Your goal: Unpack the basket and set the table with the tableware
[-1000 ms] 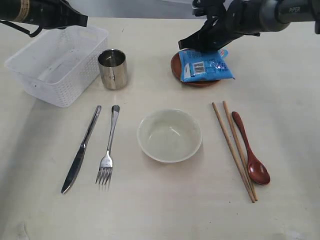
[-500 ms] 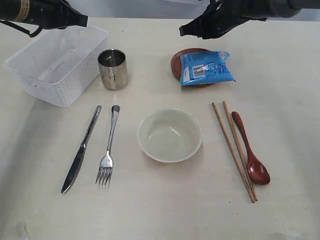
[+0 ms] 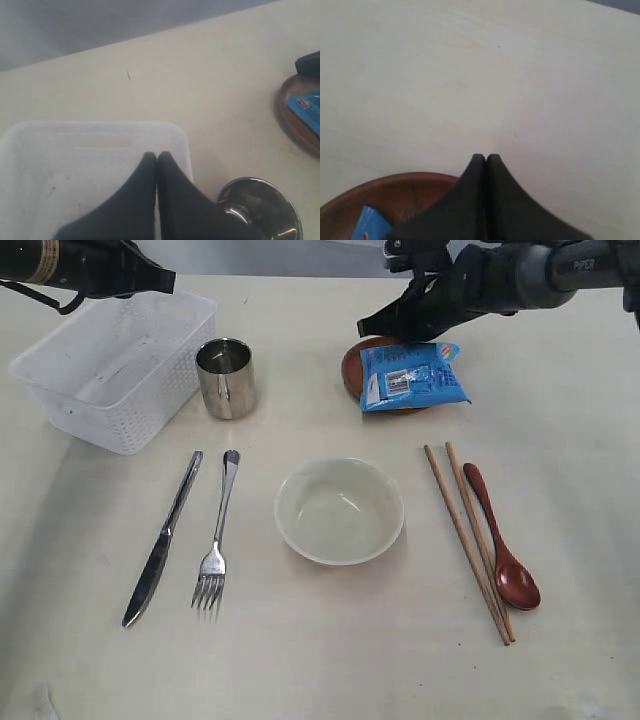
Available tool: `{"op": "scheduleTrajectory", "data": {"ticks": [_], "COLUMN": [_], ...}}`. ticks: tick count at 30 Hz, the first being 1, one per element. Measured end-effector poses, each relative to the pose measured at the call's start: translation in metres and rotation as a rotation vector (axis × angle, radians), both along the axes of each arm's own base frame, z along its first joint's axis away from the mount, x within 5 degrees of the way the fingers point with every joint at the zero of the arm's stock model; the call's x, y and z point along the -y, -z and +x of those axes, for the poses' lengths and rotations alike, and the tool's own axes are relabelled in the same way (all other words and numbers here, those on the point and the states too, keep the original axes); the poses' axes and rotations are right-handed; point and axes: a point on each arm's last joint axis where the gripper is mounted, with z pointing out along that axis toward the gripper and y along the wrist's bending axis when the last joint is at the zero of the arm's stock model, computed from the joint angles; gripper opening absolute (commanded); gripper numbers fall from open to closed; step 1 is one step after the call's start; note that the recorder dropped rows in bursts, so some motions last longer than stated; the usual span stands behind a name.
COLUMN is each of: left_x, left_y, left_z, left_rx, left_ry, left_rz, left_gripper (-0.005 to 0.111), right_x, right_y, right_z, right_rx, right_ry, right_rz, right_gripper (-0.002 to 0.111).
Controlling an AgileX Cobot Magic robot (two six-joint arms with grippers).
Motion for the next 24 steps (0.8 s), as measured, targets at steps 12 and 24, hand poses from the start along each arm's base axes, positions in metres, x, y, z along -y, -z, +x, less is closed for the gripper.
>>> {"op": "scheduleTrajectory", "data": {"ticks": [12, 24], "left_x": [0.0000, 0.0000], "left_y": [0.0000, 0.0000], "left_z": [0.0000, 0.0000], "left_rx": [0.000, 0.000], "left_ry": [0.000, 0.000], "left_rz": [0.000, 0.000], "left_gripper": [0.000, 0.000], "right_x": [0.0000, -0.0001], "right_y": [0.0015, 0.0052], "right_z": [-0.0013, -0.0073], "right_rx": [-0.018, -0.093], "right_ry": [-0.009, -0.038], "right_rz": [-0.007, -0.030], "right_gripper": [-0.001, -0.001]}}
